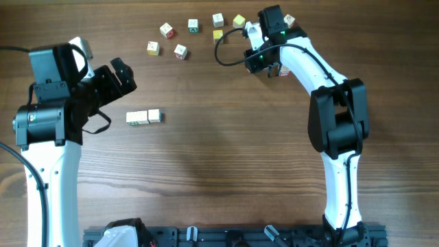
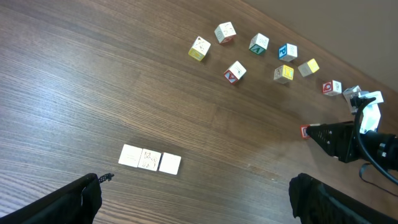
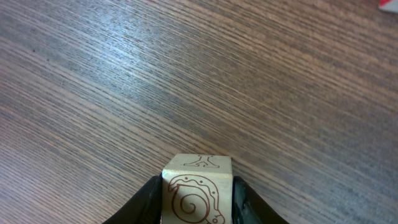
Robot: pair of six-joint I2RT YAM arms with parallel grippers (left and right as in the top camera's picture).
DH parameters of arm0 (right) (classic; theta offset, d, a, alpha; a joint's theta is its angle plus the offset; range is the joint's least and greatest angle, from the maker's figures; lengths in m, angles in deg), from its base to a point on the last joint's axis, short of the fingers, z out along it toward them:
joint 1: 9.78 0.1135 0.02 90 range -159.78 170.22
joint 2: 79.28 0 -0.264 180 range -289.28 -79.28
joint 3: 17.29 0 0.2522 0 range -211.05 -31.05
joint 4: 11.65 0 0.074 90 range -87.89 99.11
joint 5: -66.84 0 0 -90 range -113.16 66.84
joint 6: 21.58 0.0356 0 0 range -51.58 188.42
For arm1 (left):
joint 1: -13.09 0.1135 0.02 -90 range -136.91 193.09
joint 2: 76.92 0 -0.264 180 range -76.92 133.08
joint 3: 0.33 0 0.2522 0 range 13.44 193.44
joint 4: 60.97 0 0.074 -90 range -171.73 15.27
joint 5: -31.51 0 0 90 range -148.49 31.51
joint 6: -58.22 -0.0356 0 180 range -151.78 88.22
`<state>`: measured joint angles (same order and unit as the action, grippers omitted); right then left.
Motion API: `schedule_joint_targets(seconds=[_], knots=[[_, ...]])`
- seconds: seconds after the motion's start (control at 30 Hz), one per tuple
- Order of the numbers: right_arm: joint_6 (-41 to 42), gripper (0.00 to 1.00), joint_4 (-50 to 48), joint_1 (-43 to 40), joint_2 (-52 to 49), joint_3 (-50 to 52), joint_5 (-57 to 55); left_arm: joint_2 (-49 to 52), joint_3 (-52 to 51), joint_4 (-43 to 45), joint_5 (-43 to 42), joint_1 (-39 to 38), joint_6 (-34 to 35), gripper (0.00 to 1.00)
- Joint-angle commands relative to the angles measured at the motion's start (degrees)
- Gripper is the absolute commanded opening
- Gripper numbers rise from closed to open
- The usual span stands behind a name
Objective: Form a horizontal line
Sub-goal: 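Carry the spiral block to the right end of the row and lower it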
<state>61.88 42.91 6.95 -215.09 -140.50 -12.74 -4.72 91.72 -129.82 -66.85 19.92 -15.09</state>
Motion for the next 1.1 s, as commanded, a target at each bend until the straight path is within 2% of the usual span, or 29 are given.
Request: schedule_joint_targets(seconds=[0.0,0.23,0.4,0.53,0.77,0.87,1.0,1.07], knots=[[4.5,0.35,1.01,0.2,-1.03,-0.42,1.25,-0.2,-0.42,0.11,0.55,0.2,0.48,1.0],[6.47,0.31,4.35,2.03,1.42,-0.48,18.08,-0.2,-0.42,0.11,0.55,0.2,0.48,1.0],[17.14,0.29,5.4,5.42,1.66,-0.46,30.6,-0.2,-0.42,0.11,0.55,0.2,0.48,1.0],[23.21,0.28,4.48,10.05,1.66,-0.46,30.42,-0.2,-0.42,0.11,0.55,0.2,0.48,1.0],[34.16,0.28,1.16,19.65,1.6,-0.46,22.6,-0.2,-0.42,0.11,0.55,0.2,0.48,1.0],[37.59,0.29,-0.35,22.73,1.53,-0.46,17.16,-0.2,-0.42,0.11,0.55,0.2,0.48,1.0],[46.82,0.29,-1.57,26.01,1.11,-0.46,6.21,-0.2,-0.42,0.11,0.55,0.2,0.48,1.0],[49.29,0.31,-3.04,26.93,0.5,-0.46,5.44,-0.2,-0.42,0.11,0.55,0.2,0.48,1.0]])
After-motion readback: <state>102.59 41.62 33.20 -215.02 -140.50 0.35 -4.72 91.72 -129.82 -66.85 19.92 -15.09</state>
